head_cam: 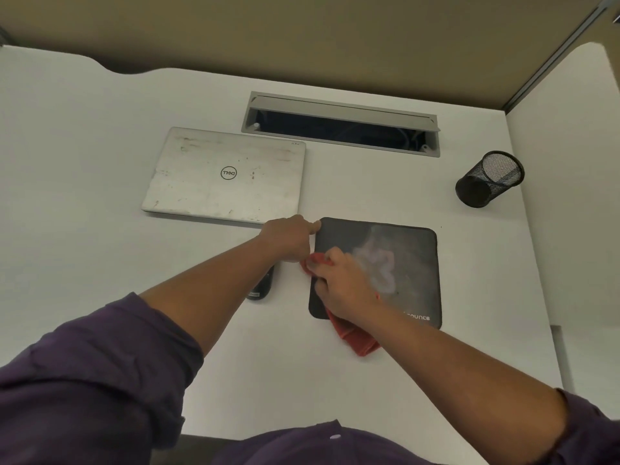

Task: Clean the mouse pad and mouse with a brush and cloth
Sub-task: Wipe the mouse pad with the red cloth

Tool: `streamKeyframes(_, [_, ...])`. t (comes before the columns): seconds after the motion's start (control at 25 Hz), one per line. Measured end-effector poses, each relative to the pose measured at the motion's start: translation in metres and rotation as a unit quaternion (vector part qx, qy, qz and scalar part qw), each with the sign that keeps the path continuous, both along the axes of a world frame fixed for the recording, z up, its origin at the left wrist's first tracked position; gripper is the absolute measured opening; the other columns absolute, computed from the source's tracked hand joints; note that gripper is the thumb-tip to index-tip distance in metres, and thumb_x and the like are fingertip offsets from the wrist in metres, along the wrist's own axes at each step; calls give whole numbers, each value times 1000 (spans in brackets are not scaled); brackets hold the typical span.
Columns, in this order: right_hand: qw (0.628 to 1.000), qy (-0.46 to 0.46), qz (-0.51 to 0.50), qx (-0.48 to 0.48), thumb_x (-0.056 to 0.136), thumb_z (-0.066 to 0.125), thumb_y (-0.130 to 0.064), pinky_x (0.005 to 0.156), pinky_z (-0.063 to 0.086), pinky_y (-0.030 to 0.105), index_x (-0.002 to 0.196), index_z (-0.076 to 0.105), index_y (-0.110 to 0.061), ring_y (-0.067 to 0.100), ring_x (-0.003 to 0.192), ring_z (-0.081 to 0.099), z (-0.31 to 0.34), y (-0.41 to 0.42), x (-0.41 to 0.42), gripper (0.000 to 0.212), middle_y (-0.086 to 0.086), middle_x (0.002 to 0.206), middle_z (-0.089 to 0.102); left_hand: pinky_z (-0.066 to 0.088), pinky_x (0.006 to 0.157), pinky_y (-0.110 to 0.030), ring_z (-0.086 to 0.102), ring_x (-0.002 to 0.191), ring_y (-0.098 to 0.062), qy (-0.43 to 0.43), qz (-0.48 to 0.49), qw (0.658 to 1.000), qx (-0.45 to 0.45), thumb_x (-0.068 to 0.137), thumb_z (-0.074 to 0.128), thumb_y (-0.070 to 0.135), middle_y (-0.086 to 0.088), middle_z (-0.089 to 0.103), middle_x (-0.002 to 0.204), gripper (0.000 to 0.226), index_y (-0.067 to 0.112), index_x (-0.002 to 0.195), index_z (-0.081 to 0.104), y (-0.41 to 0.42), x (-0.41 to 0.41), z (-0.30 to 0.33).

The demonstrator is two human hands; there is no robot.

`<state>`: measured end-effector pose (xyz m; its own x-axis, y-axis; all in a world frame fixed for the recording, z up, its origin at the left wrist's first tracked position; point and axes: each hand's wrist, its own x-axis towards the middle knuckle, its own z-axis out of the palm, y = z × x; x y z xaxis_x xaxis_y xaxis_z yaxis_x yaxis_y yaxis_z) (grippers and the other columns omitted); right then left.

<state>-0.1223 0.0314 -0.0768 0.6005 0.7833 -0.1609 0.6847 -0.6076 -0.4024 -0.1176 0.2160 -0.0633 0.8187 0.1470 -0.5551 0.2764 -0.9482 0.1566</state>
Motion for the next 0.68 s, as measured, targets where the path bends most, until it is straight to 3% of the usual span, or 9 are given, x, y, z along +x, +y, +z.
streamKeyframes(0.08, [999, 30, 27, 8, 87, 45, -23, 83, 44, 40, 130, 63, -26, 28, 90, 46, 0, -16, -14, 47, 4, 107, 48, 41, 66, -34, 57, 93, -26, 1, -40, 998, 43, 91, 45, 20, -5, 51, 131, 78, 42, 158, 13, -5, -6, 2])
streamKeyframes(0.24, [997, 47, 61, -8, 86, 41, -33, 83, 46, 39, 122, 68, -33, 26, 95, 50, -2, -46, -31, 45, -2, 111, 52, 39, 72, -38, 57, 110, -31, -15, -68, 993, 97, 92, 43, 20, -7, 52, 130, 78, 37, 160, 10, -13, -9, 5])
streamKeyframes(0.48, [999, 26, 19, 2, 83, 45, -42, 77, 44, 31, 116, 70, -37, 19, 92, 49, -4, -91, -28, 42, -13, 93, 41, 39, 78, -39, 55, 113, -31, -12, -87, 986, 142, 94, 45, 23, -9, 50, 133, 77, 31, 160, 7, -19, -17, 8])
streamKeyframes(0.6, [999, -15, -35, -3, 81, 48, -37, 69, 42, 28, 112, 70, -36, 21, 87, 52, -3, -114, -19, 38, -7, 94, 45, 38, 73, -37, 56, 108, -30, -61, -103, 977, 175, 93, 50, 24, -8, 50, 129, 69, 24, 156, 22, -30, -30, 10])
streamKeyframes(0.68, [995, -28, -94, -13, 81, 48, -35, 69, 46, 29, 114, 66, -35, 22, 89, 53, 2, -135, -7, 38, -5, 99, 48, 36, 68, -36, 57, 103, -30, -130, -87, 976, 152, 94, 49, 24, -7, 54, 122, 51, 19, 144, 41, -48, -40, 15])
